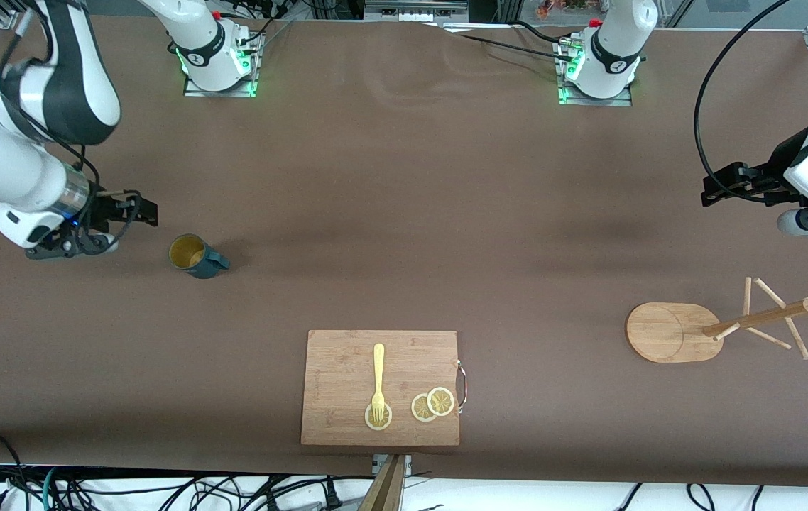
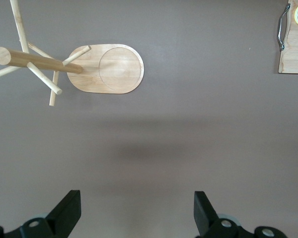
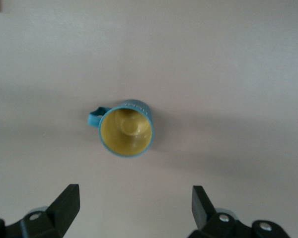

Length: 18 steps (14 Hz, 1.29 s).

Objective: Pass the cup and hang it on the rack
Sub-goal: 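Move the right gripper down over the teal mug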

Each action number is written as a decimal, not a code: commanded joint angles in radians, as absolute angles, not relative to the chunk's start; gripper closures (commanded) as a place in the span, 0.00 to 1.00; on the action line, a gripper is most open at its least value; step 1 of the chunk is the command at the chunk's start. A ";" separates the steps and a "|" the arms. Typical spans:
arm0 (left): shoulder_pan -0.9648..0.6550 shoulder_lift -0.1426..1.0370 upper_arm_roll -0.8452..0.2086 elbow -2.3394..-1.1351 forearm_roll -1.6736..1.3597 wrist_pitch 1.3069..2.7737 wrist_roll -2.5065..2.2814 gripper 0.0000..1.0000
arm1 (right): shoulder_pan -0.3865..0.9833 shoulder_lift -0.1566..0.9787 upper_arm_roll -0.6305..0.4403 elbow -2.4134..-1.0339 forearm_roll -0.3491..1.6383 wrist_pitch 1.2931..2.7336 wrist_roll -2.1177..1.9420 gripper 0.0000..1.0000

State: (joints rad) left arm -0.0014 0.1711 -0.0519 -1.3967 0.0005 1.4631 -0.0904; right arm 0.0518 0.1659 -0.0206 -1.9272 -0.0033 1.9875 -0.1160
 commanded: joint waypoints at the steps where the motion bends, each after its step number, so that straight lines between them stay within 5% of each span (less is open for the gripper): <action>1: 0.005 0.189 -0.051 -1.359 -0.017 1.439 -0.067 0.00 | 0.041 0.245 -0.015 -1.927 -0.009 2.081 -0.126 0.00; 13: 0.005 0.190 -0.051 -1.359 -0.017 1.439 -0.067 0.00 | 0.035 0.319 -0.037 -2.066 -0.003 2.296 -0.127 0.06; 18: 0.005 0.190 -0.051 -1.359 -0.018 1.439 -0.067 0.00 | 0.035 0.367 -0.037 -2.068 0.005 2.330 -0.120 0.29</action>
